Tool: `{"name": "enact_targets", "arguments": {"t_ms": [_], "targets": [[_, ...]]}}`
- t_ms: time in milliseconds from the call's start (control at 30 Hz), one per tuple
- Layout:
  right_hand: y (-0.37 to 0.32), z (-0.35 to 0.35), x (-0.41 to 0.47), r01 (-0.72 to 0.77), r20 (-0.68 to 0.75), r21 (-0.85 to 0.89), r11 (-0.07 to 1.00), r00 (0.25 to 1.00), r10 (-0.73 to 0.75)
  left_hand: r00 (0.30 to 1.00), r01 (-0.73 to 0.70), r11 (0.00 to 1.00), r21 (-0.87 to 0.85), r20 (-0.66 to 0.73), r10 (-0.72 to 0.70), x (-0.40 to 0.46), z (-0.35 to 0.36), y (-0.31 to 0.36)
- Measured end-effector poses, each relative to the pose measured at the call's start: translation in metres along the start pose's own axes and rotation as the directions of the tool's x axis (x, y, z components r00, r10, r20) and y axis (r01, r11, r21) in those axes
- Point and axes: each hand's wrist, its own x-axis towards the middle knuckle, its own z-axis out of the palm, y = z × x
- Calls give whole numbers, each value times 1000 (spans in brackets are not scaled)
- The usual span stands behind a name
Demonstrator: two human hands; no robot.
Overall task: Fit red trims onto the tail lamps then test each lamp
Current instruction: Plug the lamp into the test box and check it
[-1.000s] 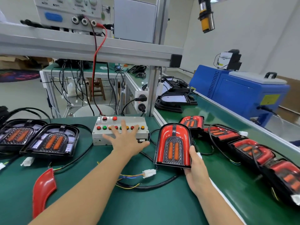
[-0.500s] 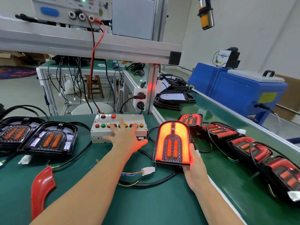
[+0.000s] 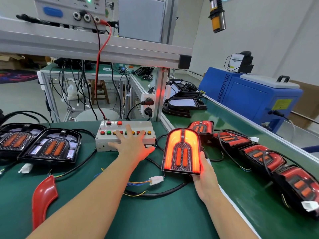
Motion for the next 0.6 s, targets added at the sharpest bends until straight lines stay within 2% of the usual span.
{"name": "enact_targets", "arguments": {"t_ms": [433, 600], "targets": [[0, -1, 0, 4, -5, -31, 1000, 1000, -4, 1000, 1, 1000, 23, -20, -1, 1, 1, 0], [1, -3, 2, 20, 17, -56, 998, 1000, -19, 992, -53, 994, 95, -112, 63, 1, 5, -1]]}}
